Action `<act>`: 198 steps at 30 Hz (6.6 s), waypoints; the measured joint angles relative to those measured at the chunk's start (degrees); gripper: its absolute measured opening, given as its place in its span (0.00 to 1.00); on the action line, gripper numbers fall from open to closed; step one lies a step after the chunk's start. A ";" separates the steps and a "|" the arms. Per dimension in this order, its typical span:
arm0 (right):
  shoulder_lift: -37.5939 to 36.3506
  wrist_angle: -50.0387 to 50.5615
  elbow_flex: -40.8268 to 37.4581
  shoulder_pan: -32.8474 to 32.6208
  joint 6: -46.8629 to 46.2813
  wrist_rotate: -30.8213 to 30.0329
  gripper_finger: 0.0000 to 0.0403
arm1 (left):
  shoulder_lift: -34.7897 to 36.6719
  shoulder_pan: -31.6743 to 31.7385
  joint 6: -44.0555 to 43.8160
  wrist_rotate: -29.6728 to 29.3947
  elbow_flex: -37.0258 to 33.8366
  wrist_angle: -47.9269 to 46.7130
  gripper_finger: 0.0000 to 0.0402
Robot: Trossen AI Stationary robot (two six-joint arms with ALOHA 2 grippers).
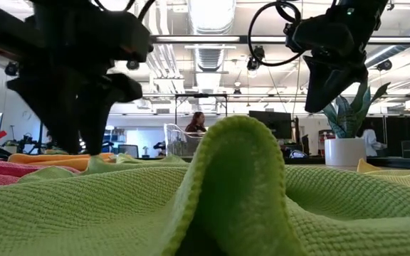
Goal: Fold microfiber towels
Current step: Fold the top green microfiber towel on the table
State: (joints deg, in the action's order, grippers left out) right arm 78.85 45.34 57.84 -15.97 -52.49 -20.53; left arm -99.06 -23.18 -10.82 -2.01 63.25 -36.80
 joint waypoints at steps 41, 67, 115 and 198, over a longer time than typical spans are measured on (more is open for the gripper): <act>0.00 -11.34 0.00 0.00 21.15 5.87 0.24 | 5.35 -1.50 -0.89 -13.41 2.07 0.73 0.30; 9.78 -22.86 -0.04 0.15 34.58 10.01 0.42 | -4.15 -0.04 5.92 -17.62 -1.84 3.42 0.30; 25.09 -44.43 0.07 6.24 61.46 11.51 0.38 | 1.57 3.03 3.64 -21.13 -2.52 8.15 0.00; 20.14 -20.84 11.00 10.96 27.15 1.36 0.02 | 3.66 16.39 -0.73 -18.52 2.90 -5.36 0.00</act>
State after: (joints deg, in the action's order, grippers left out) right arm 98.99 24.50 68.84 -5.01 -25.34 -19.18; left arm -95.39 -6.80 -11.55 -20.53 66.15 -42.16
